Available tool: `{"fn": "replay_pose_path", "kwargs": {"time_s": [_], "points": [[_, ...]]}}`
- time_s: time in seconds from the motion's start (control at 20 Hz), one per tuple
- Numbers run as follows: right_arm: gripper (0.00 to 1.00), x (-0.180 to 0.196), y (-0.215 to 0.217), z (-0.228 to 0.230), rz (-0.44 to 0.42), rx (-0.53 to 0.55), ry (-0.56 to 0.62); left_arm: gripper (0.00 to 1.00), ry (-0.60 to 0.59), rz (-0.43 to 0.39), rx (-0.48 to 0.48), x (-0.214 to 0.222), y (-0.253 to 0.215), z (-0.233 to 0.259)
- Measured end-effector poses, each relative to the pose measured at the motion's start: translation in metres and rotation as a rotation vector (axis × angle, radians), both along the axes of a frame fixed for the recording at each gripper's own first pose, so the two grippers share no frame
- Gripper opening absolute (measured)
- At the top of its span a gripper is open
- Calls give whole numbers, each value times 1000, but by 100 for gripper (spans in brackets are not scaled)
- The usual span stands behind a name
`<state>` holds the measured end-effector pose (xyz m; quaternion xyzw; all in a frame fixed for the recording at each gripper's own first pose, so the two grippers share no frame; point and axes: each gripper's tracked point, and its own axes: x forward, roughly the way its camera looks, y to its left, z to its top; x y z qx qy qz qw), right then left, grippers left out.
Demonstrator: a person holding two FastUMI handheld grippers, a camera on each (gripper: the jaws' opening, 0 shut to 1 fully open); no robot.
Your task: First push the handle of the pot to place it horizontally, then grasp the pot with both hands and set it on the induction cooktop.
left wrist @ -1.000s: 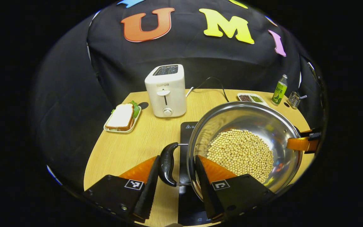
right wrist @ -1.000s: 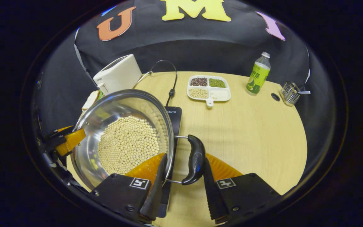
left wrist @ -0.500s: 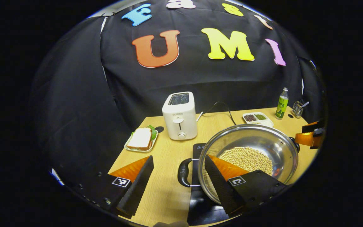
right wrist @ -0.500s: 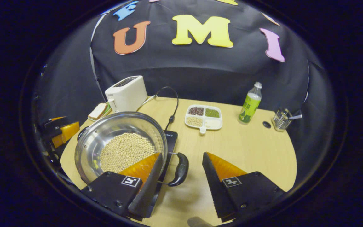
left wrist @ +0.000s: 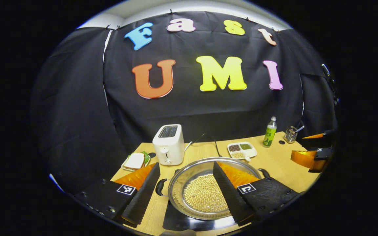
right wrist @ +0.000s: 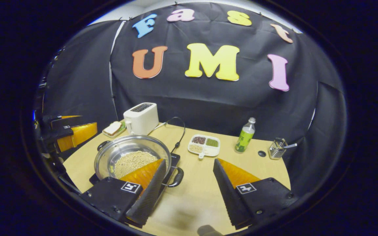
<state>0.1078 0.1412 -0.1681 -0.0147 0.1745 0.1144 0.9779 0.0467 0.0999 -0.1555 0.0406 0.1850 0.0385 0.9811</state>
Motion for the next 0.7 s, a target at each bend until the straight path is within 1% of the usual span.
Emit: {"fn": "replay_pose_path", "kwargs": {"time_s": [0.05,0.1,0.3,0.4,0.5,0.7], "points": [[95,-8,-13,11,-10,13,-20,96,-22,-2,5,-5,-11,15],[96,-18,-28,22,-21,18,-40,96,-42,1,6,-11,-21,26],[96,-57,-87,61,-50,30,-132,96,-103,4,8,-40,-70,73],[96,-75,-121,77,-72,27,-168,96,-132,-1,15,-51,-96,92],[96,-93,-147,92,-78,30,-201,96,-158,-6,2,-65,-120,106],[96,-113,-203,118,-112,52,-263,96,-205,-10,-18,-86,-166,134]]}}
